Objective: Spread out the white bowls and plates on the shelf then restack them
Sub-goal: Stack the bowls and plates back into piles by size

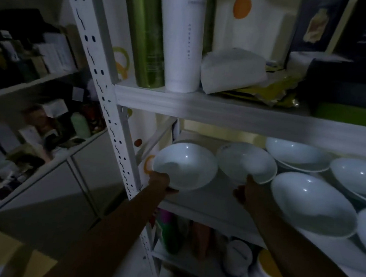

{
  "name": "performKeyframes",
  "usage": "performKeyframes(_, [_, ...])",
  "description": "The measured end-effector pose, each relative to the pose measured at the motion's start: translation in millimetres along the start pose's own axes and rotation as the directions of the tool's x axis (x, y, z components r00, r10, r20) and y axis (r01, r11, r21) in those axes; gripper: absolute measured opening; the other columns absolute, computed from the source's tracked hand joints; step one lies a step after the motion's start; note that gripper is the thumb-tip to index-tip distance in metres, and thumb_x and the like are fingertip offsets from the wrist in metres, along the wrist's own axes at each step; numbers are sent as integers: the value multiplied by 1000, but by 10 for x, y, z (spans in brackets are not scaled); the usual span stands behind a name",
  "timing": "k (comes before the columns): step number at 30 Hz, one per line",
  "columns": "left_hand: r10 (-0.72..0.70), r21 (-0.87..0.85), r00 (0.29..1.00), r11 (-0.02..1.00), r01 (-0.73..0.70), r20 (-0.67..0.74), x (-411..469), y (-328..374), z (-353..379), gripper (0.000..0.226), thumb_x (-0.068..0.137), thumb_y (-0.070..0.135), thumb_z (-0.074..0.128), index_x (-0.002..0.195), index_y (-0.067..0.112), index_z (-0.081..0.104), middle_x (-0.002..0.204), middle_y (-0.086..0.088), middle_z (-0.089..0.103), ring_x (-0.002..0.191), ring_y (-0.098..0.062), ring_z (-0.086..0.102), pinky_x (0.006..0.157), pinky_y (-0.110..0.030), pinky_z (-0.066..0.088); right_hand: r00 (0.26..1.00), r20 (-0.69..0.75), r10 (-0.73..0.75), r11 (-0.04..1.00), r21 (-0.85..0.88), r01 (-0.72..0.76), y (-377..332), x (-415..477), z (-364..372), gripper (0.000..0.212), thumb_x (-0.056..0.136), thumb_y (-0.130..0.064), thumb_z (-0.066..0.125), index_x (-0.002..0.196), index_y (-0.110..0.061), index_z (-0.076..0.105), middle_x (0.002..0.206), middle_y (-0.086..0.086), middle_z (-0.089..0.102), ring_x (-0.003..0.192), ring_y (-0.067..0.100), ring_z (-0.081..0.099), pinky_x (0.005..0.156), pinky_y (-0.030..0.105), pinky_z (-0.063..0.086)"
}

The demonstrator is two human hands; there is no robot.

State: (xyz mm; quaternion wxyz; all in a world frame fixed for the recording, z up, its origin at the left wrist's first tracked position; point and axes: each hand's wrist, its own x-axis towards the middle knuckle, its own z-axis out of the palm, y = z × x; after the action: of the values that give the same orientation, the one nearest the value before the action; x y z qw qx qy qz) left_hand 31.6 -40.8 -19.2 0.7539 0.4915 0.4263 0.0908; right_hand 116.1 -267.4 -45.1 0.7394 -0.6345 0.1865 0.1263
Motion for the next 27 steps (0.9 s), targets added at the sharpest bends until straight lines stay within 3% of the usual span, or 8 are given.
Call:
performKeyframes(2, [3,20,999,1000,-4,32,10,6,-8,47,101,22,41,145,11,29,144,-22,39,125,-48,43,57,-53,54,994,82,70,989,124,-80,-50,-17,-15,28,98,-32,48,120,-15,48,88,10,56,73,27,58,63,37,54])
performKeyframes(4, [31,49,998,998,-34,57,-11,11,-15,46,101,21,41,145,10,30,144,-22,40,126,-48,43,71,-53,49,986,154,66,983,160,-91,-94,2,-33,27,99,-24,47,124,-13,48,94,12,57,74,25,57,70,39,55])
performKeyframes(8, [36,82,997,996,-41,63,-67,67,-45,44,102,19,38,144,8,30,144,-22,39,127,-47,42,75,-55,48,983,184,10,973,224,-51,-176,-41,3,15,100,-10,41,105,-9,56,99,16,54,79,29,55,66,35,53])
performKeyframes(12, [39,98,995,994,-48,92,-54,92,-79,41,102,14,37,142,6,33,144,-25,38,128,-48,40,92,-62,44,997,78,3,938,346,-30,-179,39,47,46,98,0,40,144,-4,34,143,22,41,130,42,41,92,46,45])
performKeyframes(18, [-18,106,992,994,5,123,-34,136,-117,43,101,17,39,143,8,33,143,-25,40,126,-46,44,94,-61,45,994,76,81,909,404,-105,-387,37,64,53,96,7,33,148,-4,27,151,21,31,135,44,35,90,47,53])
performKeyframes(21, [-21,110,989,994,4,149,-49,151,-120,43,101,19,41,142,8,34,143,-24,41,127,-45,44,94,-60,45,991,132,-5,899,434,-53,-505,24,137,58,95,11,27,149,-8,19,153,22,26,137,45,30,106,56,36])
performKeyframes(23, [-19,94,985,996,3,171,-58,153,-120,44,101,20,40,143,8,32,143,-24,40,129,-45,42,95,-59,43,984,174,-47,910,414,-30,-623,9,203,58,92,12,25,148,-5,21,152,24,28,136,46,30,107,57,33])
performKeyframes(27, [-63,52,973,997,53,223,-21,160,-148,62,98,51,32,145,10,28,142,-26,40,128,-46,43,101,-61,40,948,309,-80,975,223,10,-855,-172,346,52,93,12,31,144,0,31,147,22,36,121,41,45,94,54,45])
